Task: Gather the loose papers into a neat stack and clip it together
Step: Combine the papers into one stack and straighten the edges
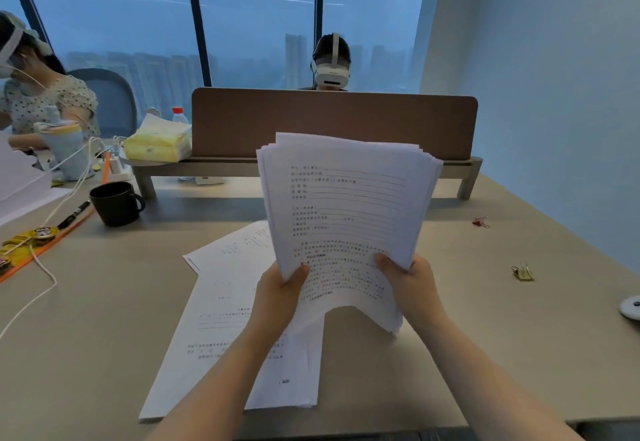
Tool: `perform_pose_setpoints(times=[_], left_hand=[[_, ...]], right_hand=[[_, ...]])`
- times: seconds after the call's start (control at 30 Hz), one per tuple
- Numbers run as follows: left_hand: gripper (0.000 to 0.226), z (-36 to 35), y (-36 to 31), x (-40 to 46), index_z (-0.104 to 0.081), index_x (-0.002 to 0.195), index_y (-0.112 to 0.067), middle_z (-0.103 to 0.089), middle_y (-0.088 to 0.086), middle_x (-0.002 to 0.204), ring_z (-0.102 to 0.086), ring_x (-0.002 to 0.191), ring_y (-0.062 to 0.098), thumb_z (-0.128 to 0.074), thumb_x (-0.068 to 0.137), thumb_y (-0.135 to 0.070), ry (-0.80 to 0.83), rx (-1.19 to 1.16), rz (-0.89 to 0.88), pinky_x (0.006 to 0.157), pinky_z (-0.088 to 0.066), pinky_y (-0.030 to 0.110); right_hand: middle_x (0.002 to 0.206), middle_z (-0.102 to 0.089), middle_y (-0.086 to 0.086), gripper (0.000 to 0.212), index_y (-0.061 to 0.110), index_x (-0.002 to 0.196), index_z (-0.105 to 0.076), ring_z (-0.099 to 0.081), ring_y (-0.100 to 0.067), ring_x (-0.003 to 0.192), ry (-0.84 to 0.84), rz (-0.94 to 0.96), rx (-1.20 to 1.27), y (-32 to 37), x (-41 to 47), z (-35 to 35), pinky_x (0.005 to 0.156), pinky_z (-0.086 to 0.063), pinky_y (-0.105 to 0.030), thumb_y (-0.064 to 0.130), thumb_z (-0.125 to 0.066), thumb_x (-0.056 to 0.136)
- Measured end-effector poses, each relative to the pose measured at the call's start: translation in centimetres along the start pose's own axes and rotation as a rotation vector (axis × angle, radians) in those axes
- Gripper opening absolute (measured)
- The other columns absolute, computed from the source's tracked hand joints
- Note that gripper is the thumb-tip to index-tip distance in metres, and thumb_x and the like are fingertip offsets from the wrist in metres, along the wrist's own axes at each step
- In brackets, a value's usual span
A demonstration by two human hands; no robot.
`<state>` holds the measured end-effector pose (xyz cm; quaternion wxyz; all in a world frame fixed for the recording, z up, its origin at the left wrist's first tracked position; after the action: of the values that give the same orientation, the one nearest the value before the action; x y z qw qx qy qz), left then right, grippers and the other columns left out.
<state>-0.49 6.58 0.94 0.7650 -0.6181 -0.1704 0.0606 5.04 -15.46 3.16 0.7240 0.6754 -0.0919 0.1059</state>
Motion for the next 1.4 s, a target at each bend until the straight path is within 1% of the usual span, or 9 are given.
perform_pose_setpoints(times=[0.1,0.2,0.27,0.4,0.53,0.73,0.97,1.17,1.4], left_hand=[[0.017,0.5,0.3,0.3,-0.063,0.113,-0.028,-0.068,-0.007,0.109,-0.065,0.098,0.018,-0.051,0.1,-0.026,0.052,0.089,0.041,0.077,-0.052,0.026],[0.028,2.9,1.2,1.1,-0.063,0.116,-0.024,-0.066,-0.005,0.115,-0.063,0.102,0.019,-0.05,0.098,-0.041,0.012,0.327,0.123,0.092,-0.051,0.04],[0.042,6.2,2.8,1.8,-0.059,0.127,-0.02,-0.062,0.003,0.128,-0.06,0.114,0.025,-0.056,0.093,-0.044,-0.085,0.559,0.22,0.097,-0.047,0.04],[0.065,12.0,6.1,1.8,-0.053,0.135,-0.018,-0.053,0.012,0.135,-0.051,0.122,0.035,-0.062,0.08,-0.051,-0.141,0.891,0.497,0.098,-0.048,0.042],[0.073,14.5,7.0,0.6,-0.054,0.131,-0.017,-0.046,0.014,0.134,-0.04,0.128,0.035,-0.066,0.074,-0.061,-0.185,1.008,0.626,0.097,-0.043,0.044],[0.071,14.6,7.5,1.0,-0.061,0.107,-0.02,-0.062,0.006,0.109,-0.056,0.107,0.03,-0.078,0.053,-0.064,-0.135,0.983,0.705,0.093,-0.048,0.045],[0.044,13.5,7.1,1.3,-0.054,0.084,-0.02,-0.063,0.003,0.086,-0.062,0.086,0.026,-0.085,0.063,-0.043,-0.121,0.835,0.66,0.086,-0.053,0.04],[0.04,12.9,7.0,1.4,-0.055,0.084,-0.017,-0.063,0.003,0.083,-0.062,0.081,0.027,-0.086,0.063,-0.031,-0.12,0.782,0.636,0.077,-0.054,0.037],[0.035,12.4,6.8,1.8,-0.059,0.094,-0.016,-0.061,0.001,0.081,-0.06,0.079,0.024,-0.083,0.07,-0.021,-0.105,0.768,0.583,0.069,-0.048,0.033]], right_hand=[[0.076,-0.065,0.01,0.022,0.023,0.075,-0.065,-0.059,-0.003,0.065,-0.043,-0.015,-0.072,0.1,0.3,0.0,0.058,-0.047,-0.02,0.01,-0.064,0.093],[0.075,-0.063,-0.002,0.017,0.001,0.079,-0.065,-0.056,-0.018,0.067,-0.08,-0.026,-0.072,0.5,1.1,0.8,0.06,-0.045,-0.033,0.011,-0.063,0.092],[0.078,-0.064,-0.007,0.018,-0.006,0.085,-0.064,-0.057,-0.023,0.069,-0.112,-0.043,-0.09,0.3,1.6,1.6,0.063,-0.047,-0.039,0.012,-0.063,0.091],[0.087,-0.071,-0.006,0.01,0.008,0.084,-0.069,-0.068,-0.031,0.08,-0.17,-0.181,-0.061,-0.8,1.8,3.5,0.075,-0.057,-0.049,0.014,-0.064,0.09],[0.093,-0.072,-0.009,0.004,0.01,0.092,-0.068,-0.07,-0.033,0.083,-0.194,-0.347,0.036,-2.9,1.5,5.3,0.08,-0.059,-0.049,0.009,-0.066,0.089],[0.089,-0.07,-0.011,0.016,0.001,0.104,-0.065,-0.068,-0.031,0.077,-0.209,-0.492,0.059,-5.8,0.6,7.0,0.069,-0.056,-0.037,0.002,-0.065,0.088],[0.102,-0.071,-0.022,0.021,-0.002,0.106,-0.067,-0.069,-0.04,0.09,-0.213,-0.581,0.049,-8.6,0.0,7.8,0.088,-0.055,-0.055,0.0,-0.067,0.084],[0.099,-0.071,-0.02,0.02,0.002,0.106,-0.065,-0.069,-0.037,0.086,-0.209,-0.583,0.063,-9.2,-0.1,7.7,0.082,-0.057,-0.048,-0.001,-0.064,0.086],[0.097,-0.072,-0.019,0.022,0.001,0.107,-0.065,-0.069,-0.038,0.089,-0.211,-0.586,0.064,-9.3,-0.4,7.7,0.087,-0.055,-0.054,-0.002,-0.063,0.085]])
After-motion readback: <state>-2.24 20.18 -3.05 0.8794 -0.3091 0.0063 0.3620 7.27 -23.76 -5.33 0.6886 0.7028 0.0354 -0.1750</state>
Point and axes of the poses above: each hand's wrist, its own x-axis towards the middle knuckle, its own z-axis out of the back of the hand, y = z × x, the point moved 6 cm from there along x, towards the middle knuckle
